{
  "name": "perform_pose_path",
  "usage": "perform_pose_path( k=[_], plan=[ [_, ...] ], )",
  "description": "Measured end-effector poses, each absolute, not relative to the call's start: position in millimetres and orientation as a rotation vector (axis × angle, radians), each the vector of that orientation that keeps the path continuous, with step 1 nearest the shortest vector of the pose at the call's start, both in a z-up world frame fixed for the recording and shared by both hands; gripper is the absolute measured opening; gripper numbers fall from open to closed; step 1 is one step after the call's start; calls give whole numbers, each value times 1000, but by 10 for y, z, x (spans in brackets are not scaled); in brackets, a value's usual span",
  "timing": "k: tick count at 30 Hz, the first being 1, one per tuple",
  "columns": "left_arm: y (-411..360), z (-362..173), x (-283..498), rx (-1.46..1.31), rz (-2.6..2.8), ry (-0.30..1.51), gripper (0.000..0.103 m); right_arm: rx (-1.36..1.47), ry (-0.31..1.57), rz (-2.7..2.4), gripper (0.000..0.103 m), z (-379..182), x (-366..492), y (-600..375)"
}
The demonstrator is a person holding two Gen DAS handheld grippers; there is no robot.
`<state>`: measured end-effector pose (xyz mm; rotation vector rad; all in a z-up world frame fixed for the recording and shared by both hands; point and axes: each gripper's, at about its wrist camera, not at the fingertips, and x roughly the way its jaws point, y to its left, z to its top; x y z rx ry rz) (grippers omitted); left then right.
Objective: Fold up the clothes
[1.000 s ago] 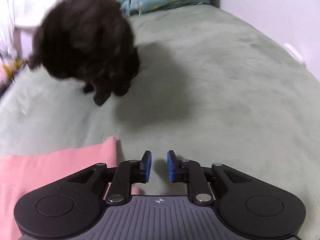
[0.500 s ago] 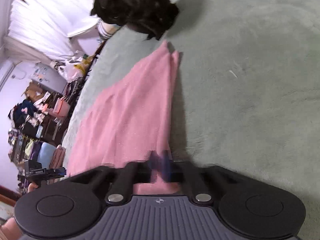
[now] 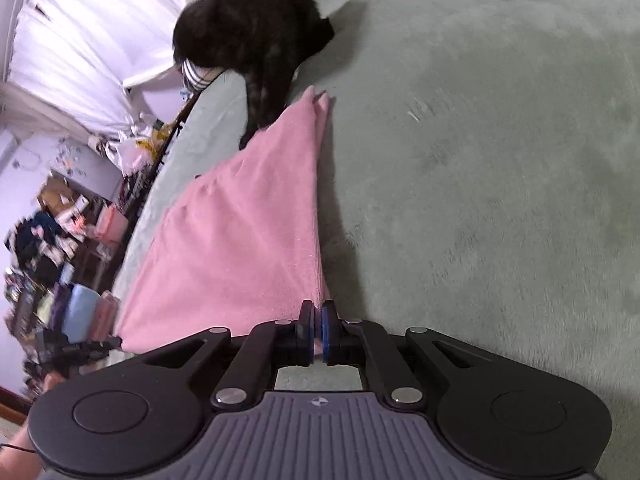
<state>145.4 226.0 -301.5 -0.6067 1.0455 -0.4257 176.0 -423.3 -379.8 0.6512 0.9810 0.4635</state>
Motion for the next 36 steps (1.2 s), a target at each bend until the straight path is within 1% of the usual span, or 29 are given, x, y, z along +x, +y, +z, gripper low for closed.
perform_pose_path(
  k=[6,12,13,14,15,16,18,20,22,24,27,28,29,30,33,36],
  plan=[
    [2333,-3165,1428,-609,-402,1076,2,629,990,456,3,-3794,1701,-4246],
    [2387,-3085,1421,-579,-426,1041,2,634,907,469,3,-3663,1472,-4256],
    [2400,-3109,1440,-581,-422,1058,3,636,931,459,3,-3712,1481,-4263],
    [2423,-3145,1465,-578,-413,1083,3,625,948,436,0,-3748,1489,-4266],
    [2442,-3161,1487,-574,-403,1096,4,588,986,383,0,-3812,1509,-4274],
    [2457,-3165,1505,-573,-394,1103,8,577,999,370,0,-3834,1507,-4288],
    [2494,-3134,1502,-560,-365,1114,13,608,992,364,1,-3831,1489,-4374],
    [2467,-3065,1487,-501,-331,1111,13,616,975,345,6,-3758,1459,-4435],
    [2528,-3007,1461,-473,-306,1107,13,562,944,322,6,-3590,1473,-4451],
    [2467,-2890,1496,-461,-266,1073,13,469,912,300,6,-3423,1564,-4366],
    [2318,-2579,1641,-536,-306,922,14,338,821,320,7,-3156,1846,-4036],
    [2198,-2515,1753,-527,-324,892,18,316,781,320,8,-3082,1998,-3864],
    [2029,-2443,1907,-504,-345,857,21,302,767,316,14,-3067,2083,-3783],
    [1846,-2417,2093,-465,-351,841,26,268,756,299,22,-3051,2221,-3637],
    [1574,-2517,2505,-404,-347,865,27,126,711,256,28,-3084,2768,-3179],
    [1455,-2659,2922,-456,-359,896,27,118,749,199,28,-3247,3227,-3065]
  ],
)
